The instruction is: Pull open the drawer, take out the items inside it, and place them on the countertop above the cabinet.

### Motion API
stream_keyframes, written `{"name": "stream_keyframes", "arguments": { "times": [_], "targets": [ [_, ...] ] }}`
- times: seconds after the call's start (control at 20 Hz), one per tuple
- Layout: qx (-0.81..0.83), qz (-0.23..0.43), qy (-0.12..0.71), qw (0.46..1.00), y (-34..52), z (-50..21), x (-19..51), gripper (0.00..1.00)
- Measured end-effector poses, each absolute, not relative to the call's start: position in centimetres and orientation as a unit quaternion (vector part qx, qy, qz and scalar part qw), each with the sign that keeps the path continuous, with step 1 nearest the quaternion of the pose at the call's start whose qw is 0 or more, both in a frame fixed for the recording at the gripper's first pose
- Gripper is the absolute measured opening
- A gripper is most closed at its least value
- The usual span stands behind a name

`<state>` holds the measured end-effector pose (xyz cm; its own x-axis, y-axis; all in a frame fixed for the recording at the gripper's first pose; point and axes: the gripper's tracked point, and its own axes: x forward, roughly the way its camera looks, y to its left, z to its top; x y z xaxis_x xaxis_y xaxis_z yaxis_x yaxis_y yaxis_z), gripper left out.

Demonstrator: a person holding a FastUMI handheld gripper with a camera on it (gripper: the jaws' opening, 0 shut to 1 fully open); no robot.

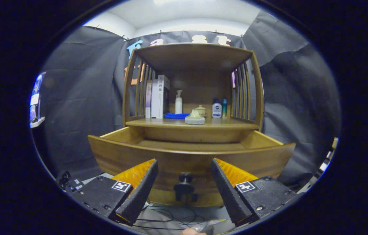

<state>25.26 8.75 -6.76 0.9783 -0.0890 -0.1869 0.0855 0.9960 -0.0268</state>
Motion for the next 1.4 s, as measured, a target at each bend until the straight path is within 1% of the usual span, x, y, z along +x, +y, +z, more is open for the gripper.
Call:
{"name": "stream_keyframes", "arguments": {
  "times": [0.5,0.75,1.4],
  "targets": [
    [0.028,-0.081,0.134,0.987,6.8,-10.7,27.7,1.0],
    [0.002,-0.104,0.124,0.987,6.6,-10.9,28.0,0.99],
    [-0.003,-0.1,0.106,0.989,6.8,-10.8,29.2,0.99]
  ]
}}
